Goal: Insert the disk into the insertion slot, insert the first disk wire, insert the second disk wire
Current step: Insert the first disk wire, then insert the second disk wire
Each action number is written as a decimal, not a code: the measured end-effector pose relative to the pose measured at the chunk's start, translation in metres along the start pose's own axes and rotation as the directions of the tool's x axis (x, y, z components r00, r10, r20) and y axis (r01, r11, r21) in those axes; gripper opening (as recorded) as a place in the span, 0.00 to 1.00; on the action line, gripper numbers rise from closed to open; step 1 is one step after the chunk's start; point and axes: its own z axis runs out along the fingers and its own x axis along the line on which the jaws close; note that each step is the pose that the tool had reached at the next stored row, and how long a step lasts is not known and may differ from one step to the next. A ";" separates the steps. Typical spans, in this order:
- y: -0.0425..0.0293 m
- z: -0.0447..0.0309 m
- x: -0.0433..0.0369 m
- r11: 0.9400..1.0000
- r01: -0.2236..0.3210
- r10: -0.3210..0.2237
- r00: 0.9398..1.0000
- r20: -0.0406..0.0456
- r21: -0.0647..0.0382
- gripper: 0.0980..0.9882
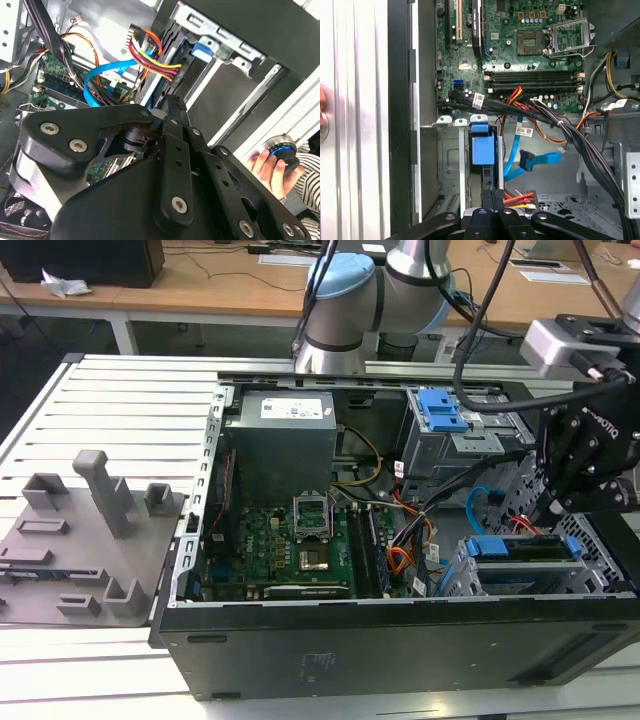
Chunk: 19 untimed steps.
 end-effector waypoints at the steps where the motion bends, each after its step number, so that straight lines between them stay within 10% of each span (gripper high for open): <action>1: 0.0027 0.0010 0.0000 1.000 0.000 0.000 1.000 0.000 0.000 0.01; 19: 0.0017 0.0019 -0.0002 1.000 0.000 0.000 1.000 0.000 0.000 0.16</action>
